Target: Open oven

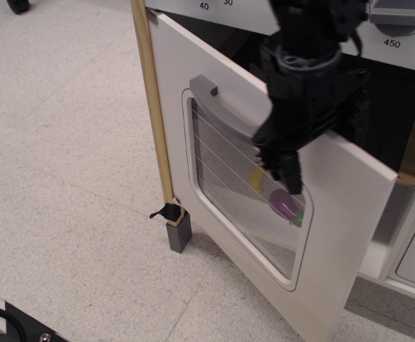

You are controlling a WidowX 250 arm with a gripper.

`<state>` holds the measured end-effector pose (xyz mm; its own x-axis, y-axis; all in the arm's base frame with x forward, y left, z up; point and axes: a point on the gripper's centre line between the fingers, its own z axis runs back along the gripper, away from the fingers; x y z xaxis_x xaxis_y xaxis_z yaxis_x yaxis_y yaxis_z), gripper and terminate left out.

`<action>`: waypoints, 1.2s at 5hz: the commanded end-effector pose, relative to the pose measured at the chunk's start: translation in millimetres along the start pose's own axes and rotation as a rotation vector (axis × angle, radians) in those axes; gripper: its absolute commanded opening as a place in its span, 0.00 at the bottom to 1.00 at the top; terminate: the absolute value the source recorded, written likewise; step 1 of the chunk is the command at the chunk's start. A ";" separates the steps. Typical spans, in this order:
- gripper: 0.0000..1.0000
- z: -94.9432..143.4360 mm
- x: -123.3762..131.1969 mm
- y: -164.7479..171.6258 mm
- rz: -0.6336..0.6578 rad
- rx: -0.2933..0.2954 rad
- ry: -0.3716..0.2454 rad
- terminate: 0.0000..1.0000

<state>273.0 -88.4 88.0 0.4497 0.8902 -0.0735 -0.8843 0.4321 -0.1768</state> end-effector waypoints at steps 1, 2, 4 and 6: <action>1.00 26.1 27.3 47.0 -0.105 0.037 -0.012 0.00; 1.00 30.4 38.8 73.8 -0.196 0.078 -0.030 0.00; 1.00 35.1 81.1 118.9 -0.486 0.184 -0.066 0.00; 1.00 41.5 124.3 142.6 -0.720 0.224 -0.088 0.00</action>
<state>180.9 72.6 80.2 0.9279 0.3707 0.0392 -0.3722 0.9270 0.0452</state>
